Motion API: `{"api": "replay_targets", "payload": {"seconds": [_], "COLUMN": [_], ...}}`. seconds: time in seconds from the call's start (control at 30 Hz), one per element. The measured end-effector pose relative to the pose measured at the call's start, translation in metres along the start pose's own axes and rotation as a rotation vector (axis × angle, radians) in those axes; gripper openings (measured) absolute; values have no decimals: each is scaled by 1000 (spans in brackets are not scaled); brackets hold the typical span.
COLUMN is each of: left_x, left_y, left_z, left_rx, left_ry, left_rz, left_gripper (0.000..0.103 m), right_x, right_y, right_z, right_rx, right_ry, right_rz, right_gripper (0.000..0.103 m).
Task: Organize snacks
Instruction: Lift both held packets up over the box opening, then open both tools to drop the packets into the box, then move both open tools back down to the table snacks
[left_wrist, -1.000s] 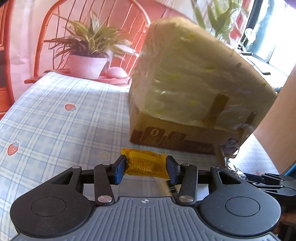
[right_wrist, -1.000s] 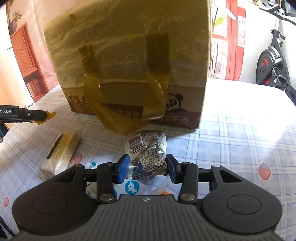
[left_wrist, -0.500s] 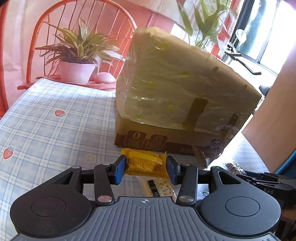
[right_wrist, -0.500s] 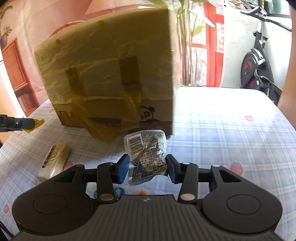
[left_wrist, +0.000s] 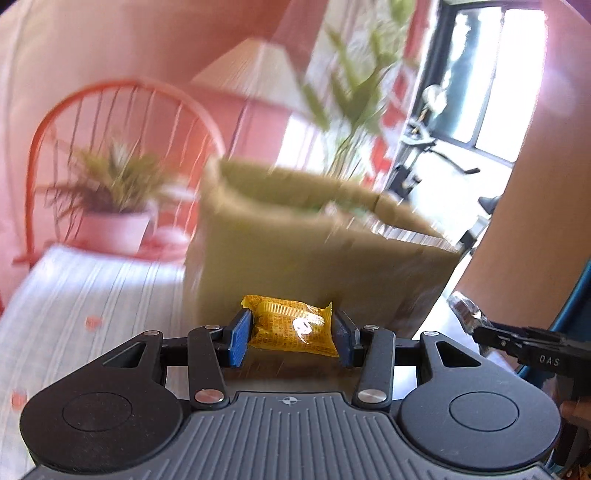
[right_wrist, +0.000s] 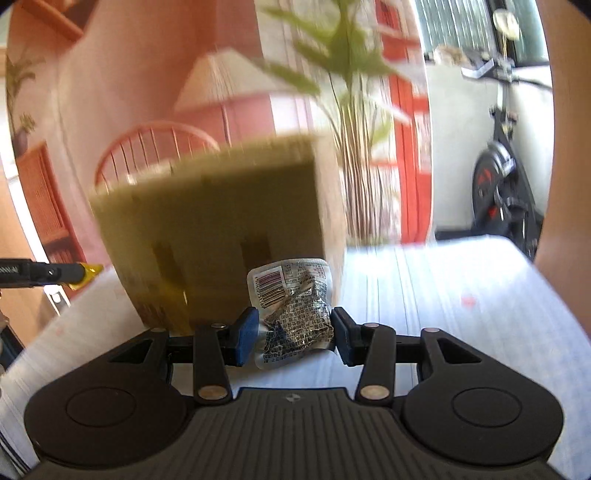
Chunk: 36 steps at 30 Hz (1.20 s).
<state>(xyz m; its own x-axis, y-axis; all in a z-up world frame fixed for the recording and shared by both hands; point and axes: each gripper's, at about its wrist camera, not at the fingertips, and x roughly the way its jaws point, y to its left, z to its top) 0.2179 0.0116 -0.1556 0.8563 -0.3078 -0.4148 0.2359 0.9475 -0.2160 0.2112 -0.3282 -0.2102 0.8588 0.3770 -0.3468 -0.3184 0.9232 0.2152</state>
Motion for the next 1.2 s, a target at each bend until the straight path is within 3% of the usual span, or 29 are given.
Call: {"api": "replay_targets", "payload": {"seconds": [0.27,0.53,0.77,0.9,1.0,1.2], "left_x": [1,56,99,106,105,81], "left_y": [-29,-31,-21,-16,-13,-3], "left_z": [56,102,114,113,112,108], "left_rx": [58,91,109,106,114,61], "left_ry": [-103,-69,-12,4,11,22], "left_rz": [-57,-20,49,49,61,49], "left_gripper": [50,50,52,70,76,77], "right_x": [-8,45,104,121,122,98], "right_y": [14,23,11,8,7,9], "right_z": [63,108,127,131,130,123], "right_rx": [-25,-59,33,51,42,39], "right_ry": [-153,-120,-55,-24,-22,-49], "right_rz": [51,32,29,6,-10,12], "right_gripper": [46,46,46,56,60,60]}}
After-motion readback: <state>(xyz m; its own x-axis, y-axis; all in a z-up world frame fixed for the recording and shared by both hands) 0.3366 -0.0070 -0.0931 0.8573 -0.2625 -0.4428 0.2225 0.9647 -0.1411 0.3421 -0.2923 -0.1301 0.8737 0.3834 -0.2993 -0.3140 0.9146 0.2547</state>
